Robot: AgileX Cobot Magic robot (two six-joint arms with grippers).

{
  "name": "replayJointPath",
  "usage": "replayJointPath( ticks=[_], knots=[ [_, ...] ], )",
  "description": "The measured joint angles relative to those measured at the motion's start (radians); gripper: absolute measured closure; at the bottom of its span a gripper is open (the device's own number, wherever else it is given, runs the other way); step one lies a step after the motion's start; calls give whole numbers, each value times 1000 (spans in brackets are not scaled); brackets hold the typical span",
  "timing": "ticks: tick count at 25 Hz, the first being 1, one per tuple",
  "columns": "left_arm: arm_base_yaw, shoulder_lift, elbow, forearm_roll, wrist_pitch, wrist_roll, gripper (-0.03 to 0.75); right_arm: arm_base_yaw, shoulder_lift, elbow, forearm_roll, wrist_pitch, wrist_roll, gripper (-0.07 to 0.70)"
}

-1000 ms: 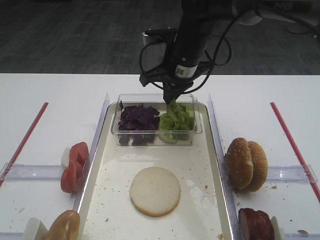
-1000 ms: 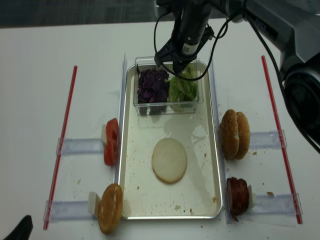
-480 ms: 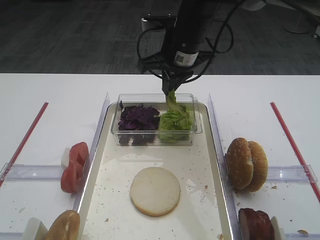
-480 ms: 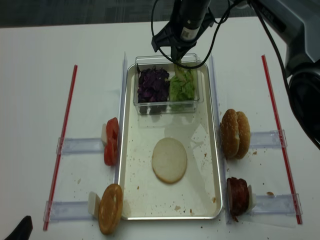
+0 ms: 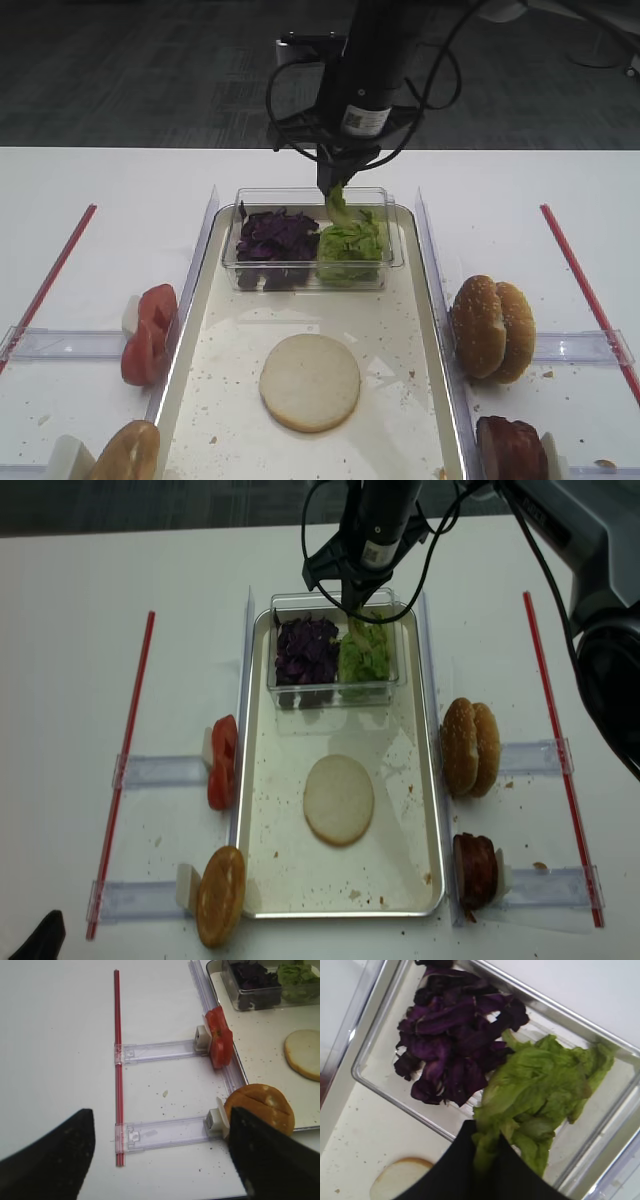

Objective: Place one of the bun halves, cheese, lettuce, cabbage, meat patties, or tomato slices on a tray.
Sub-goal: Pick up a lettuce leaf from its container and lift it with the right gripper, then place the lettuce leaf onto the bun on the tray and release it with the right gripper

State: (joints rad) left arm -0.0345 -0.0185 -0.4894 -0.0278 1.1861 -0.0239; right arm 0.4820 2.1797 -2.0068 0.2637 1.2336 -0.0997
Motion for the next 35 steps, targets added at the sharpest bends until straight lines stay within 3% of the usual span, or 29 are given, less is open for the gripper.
replayJointPath(
  ticks=[9, 28, 35],
  knots=[
    [0, 0, 0, 0, 0, 0, 206, 110, -24, 13, 0, 0, 0, 573],
    [0, 0, 0, 0, 0, 0, 206, 265, -263, 403, 4, 0, 8, 573],
    [0, 0, 0, 0, 0, 0, 206, 267, -265, 462, 4, -4, 9, 573]
  ],
)
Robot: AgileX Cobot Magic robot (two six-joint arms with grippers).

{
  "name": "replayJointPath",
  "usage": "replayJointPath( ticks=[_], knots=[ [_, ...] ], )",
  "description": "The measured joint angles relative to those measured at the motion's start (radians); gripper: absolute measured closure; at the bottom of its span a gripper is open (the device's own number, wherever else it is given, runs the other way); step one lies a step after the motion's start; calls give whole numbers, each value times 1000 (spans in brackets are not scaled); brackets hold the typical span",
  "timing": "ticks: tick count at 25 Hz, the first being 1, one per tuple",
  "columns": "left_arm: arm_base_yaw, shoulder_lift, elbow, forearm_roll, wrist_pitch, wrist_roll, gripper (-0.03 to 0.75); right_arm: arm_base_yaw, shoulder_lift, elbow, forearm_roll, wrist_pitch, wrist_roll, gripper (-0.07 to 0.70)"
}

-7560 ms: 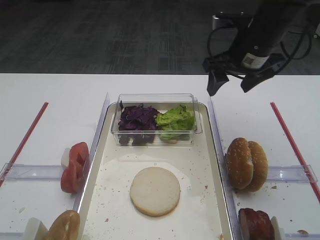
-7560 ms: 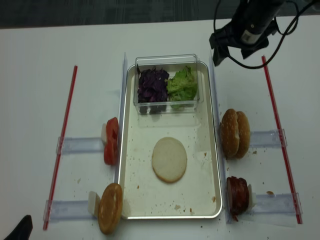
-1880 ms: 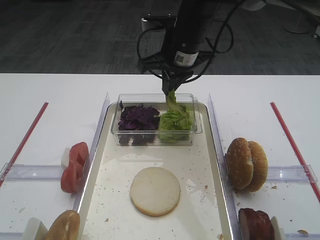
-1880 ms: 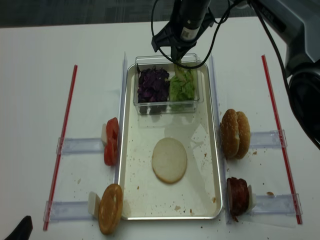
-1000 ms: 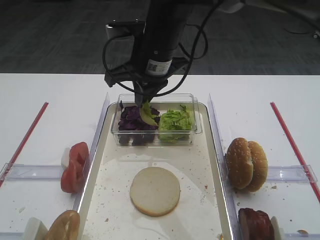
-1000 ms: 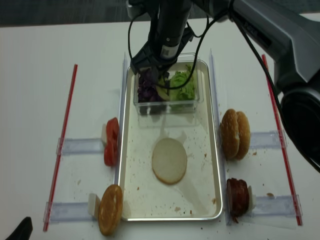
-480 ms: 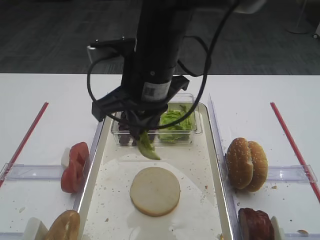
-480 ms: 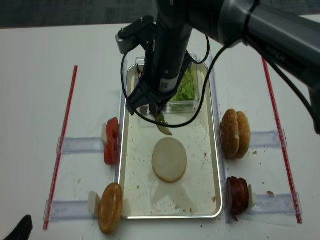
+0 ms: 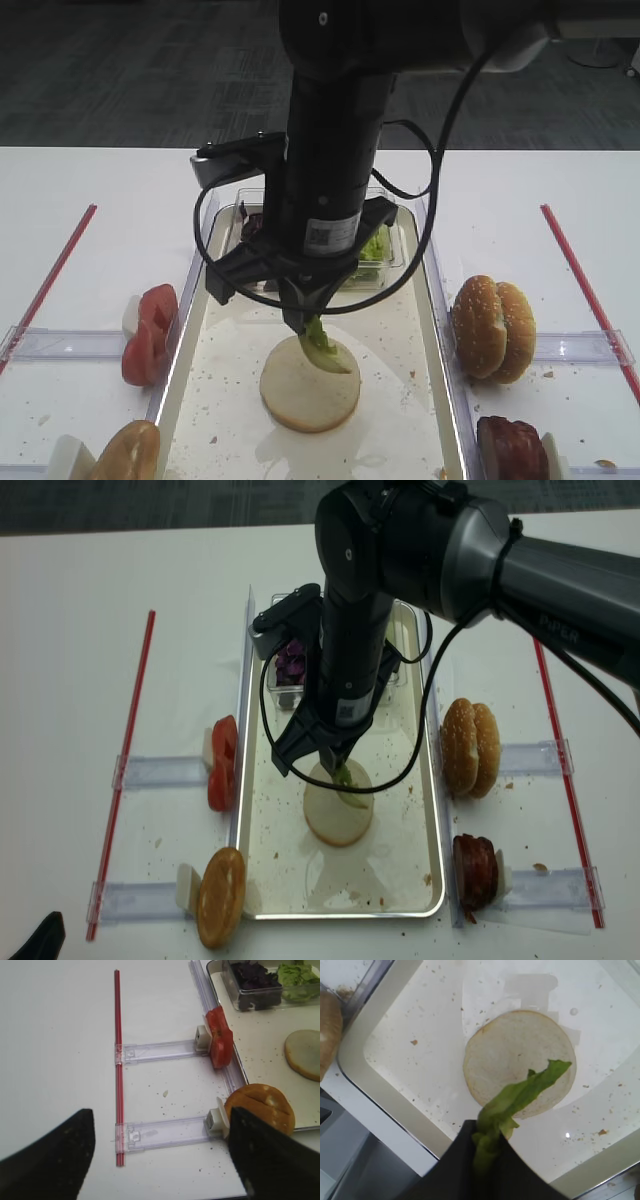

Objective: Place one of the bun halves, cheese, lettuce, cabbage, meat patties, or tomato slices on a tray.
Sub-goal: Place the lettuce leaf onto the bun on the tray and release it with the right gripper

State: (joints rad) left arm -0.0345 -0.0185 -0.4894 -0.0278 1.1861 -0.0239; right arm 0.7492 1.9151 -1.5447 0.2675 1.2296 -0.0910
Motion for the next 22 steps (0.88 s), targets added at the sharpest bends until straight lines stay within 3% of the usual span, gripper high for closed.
replayJointPath(
  ticks=[18, 22],
  knots=[
    [0, 0, 0, 0, 0, 0, 206, 0, 68, 0, 2, -8, -2, 573],
    [0, 0, 0, 0, 0, 0, 206, 0, 103, 0, 2, -38, -3, 573]
  ],
)
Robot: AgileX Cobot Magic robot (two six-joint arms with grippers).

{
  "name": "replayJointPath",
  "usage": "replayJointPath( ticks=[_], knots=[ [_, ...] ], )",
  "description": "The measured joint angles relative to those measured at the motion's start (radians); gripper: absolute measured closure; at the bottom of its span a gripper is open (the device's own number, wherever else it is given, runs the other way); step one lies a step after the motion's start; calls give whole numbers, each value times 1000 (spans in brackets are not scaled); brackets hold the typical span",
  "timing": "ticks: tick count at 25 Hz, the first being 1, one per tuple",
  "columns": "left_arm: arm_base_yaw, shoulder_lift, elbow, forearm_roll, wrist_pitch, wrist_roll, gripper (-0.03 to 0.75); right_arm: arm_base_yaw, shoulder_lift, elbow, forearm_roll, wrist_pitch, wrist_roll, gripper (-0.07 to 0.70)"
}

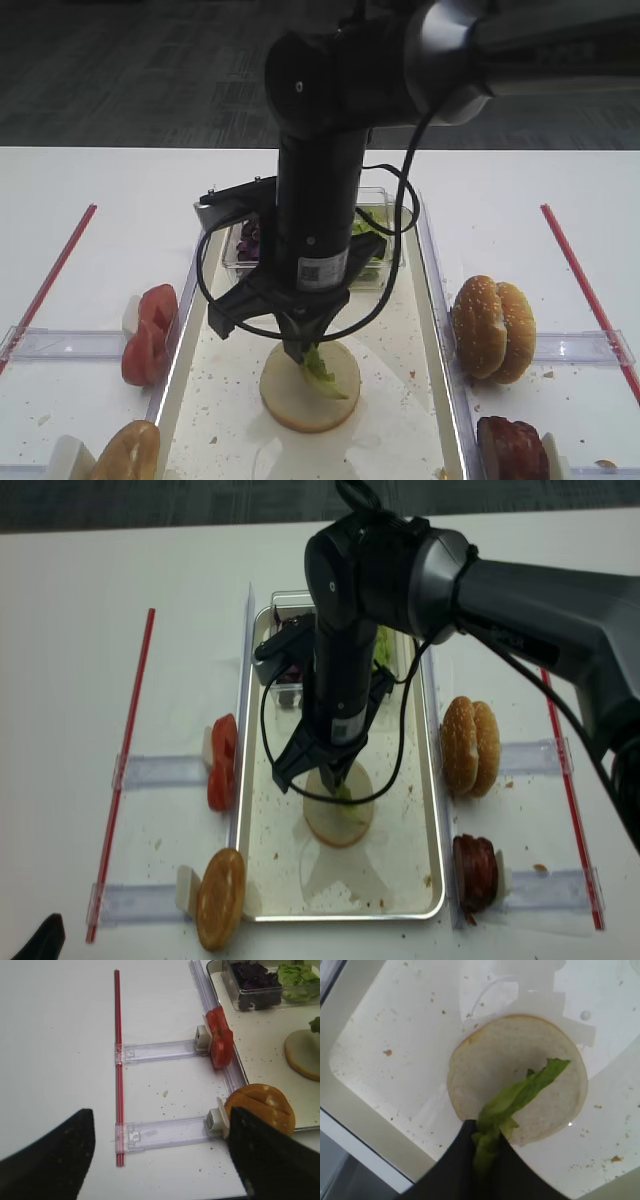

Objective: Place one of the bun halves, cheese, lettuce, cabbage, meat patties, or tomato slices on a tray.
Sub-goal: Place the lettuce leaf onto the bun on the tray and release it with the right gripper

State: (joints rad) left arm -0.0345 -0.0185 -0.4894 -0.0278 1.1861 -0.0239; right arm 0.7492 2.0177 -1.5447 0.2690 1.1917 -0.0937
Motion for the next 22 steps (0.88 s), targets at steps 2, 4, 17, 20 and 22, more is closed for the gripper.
replayJointPath(
  ticks=[2, 4, 17, 20, 22],
  knots=[
    [0, 0, 0, 0, 0, 0, 206, 0, 15, 0, 0, -19, -2, 573],
    [0, 0, 0, 0, 0, 0, 206, 0, 29, 0, 4, -26, -2, 573],
    [0, 0, 0, 0, 0, 0, 206, 0, 62, 0, 3, -67, -4, 573],
    [0, 0, 0, 0, 0, 0, 206, 0, 62, 0, 0, -67, -6, 572],
    [0, 0, 0, 0, 0, 0, 206, 0, 62, 0, 0, -67, -17, 563]
  ],
)
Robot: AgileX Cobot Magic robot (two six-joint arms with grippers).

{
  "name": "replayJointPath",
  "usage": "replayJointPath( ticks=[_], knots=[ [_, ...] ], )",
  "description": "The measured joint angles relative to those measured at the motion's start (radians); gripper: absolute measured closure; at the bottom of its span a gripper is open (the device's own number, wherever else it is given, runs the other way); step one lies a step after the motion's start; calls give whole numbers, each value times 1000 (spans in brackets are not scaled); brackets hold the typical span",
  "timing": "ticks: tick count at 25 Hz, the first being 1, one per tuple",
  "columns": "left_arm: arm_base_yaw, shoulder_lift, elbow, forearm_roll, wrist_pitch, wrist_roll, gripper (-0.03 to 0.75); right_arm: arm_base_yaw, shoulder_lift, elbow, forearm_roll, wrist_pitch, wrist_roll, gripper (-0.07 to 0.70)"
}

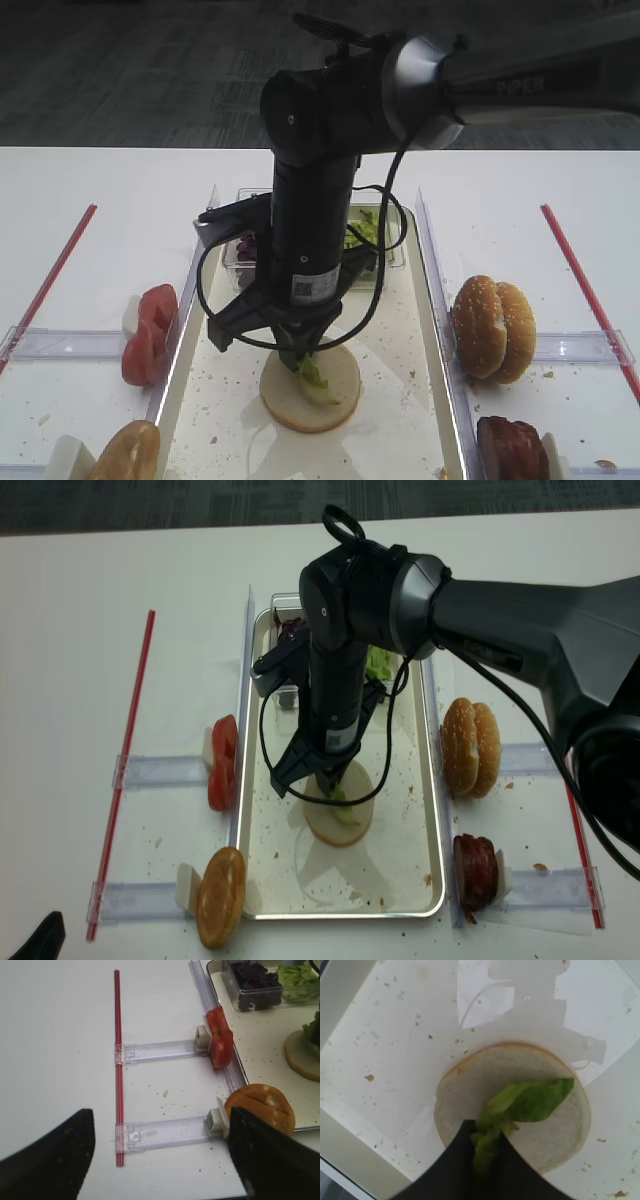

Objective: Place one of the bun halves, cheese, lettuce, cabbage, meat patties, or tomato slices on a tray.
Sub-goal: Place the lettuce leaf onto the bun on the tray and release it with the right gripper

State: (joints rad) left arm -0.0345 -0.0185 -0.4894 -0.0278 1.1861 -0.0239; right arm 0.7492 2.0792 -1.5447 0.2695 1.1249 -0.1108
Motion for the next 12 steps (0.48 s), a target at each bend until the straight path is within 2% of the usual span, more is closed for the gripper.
replayJointPath(
  ticks=[12],
  knots=[
    [0, 0, 0, 0, 0, 0, 207, 0, 0, 0, -16, -11, -7, 339]
  ],
)
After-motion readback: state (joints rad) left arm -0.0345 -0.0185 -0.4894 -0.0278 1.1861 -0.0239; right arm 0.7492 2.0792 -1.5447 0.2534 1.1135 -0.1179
